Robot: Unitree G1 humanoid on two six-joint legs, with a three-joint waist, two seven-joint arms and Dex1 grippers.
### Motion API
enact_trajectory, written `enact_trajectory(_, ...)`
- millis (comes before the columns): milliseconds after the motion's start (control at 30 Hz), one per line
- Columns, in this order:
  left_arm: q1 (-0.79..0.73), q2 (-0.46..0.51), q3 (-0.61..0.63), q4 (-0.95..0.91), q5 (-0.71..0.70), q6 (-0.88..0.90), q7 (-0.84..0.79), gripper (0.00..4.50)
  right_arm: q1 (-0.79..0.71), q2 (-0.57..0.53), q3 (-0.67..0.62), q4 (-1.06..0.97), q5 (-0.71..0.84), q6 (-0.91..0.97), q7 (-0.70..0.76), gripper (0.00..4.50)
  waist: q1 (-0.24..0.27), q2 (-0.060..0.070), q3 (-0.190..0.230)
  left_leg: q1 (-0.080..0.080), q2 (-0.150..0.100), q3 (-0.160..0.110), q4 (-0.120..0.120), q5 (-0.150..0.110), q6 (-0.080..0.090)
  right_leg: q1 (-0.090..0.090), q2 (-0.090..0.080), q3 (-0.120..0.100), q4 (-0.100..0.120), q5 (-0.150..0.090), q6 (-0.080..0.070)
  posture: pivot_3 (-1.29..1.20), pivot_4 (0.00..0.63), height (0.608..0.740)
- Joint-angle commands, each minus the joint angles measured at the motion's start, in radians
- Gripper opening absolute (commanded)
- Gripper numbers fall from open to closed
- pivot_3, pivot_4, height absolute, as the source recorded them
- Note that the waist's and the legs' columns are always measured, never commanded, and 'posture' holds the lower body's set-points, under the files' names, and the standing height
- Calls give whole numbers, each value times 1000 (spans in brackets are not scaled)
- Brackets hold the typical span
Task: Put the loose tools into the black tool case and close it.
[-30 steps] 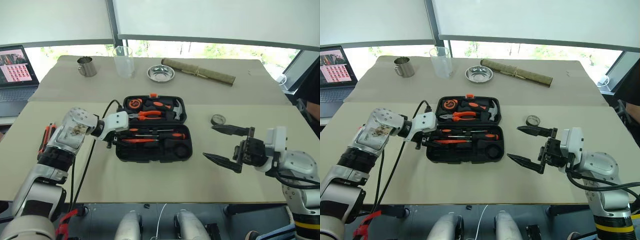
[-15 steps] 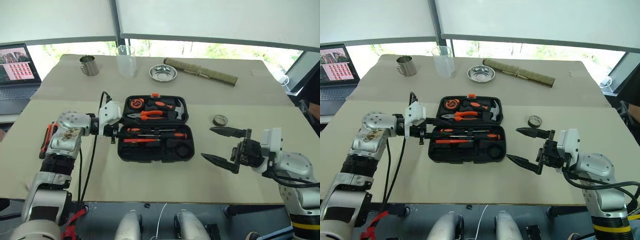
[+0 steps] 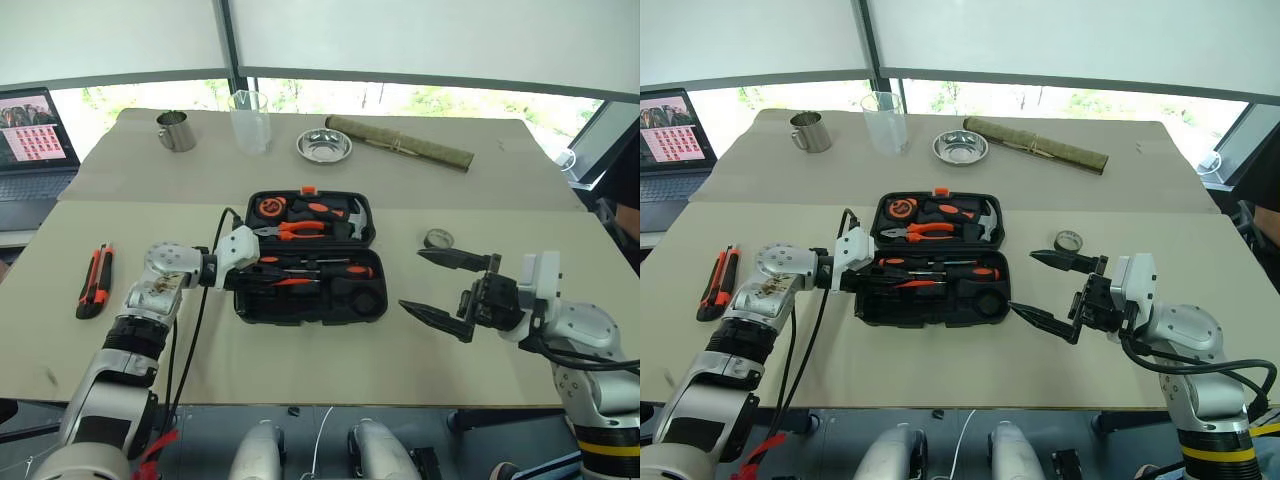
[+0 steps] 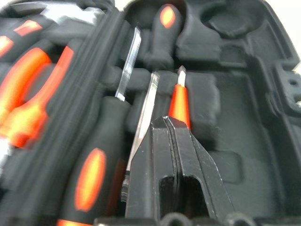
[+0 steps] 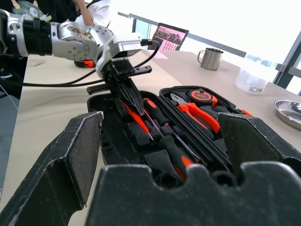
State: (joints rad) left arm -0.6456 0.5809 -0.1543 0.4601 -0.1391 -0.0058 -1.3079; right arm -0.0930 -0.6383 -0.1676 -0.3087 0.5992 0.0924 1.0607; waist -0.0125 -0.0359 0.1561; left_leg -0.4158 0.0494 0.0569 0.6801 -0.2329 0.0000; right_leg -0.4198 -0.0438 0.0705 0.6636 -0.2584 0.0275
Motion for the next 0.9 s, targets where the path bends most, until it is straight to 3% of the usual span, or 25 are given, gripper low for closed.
enact_trajectory(33, 26, 14, -16, -37, 8, 30, -10, 23, -2, 7, -8, -33, 2, -12, -12, 4500, 0, 0, 0, 0, 0, 0, 0, 0, 0, 0, 0, 0, 0, 0, 0, 0, 150, 740)
enact_trajectory(267, 41, 20, -38, -62, 30, 133, 23, 23, -13, 22, 5, -27, -4, -13, -20, 4500, 0, 0, 0, 1, 0, 0, 0, 0, 0, 1, 0, 0, 0, 0, 0, 0, 150, 740)
enact_trajectory(533, 107, 39, -17, -185, -40, 255, -3, 23, -14, 31, 14, -26, -7, -17, -24, 4500, -1, 2, -1, 2, 0, 0, 0, 0, 0, 1, 0, 0, 1, 0, 0, 0, 150, 740)
enact_trajectory(767, 107, 36, 90, -222, -161, 230, -15, 23, -13, 30, 13, -25, -4, -18, -24, 4500, -4, 2, -1, 1, 0, 0, 0, 0, 0, 0, 1, 0, 1, 0, 0, 0, 150, 740)
enact_trajectory(900, 92, 36, 124, -192, -152, 173, 36, 23, -15, 30, 12, -19, -4, -19, -23, 4500, -1, 2, -1, 1, 0, 0, 0, 0, 0, 0, 0, 0, 0, 0, 0, 0, 150, 740)
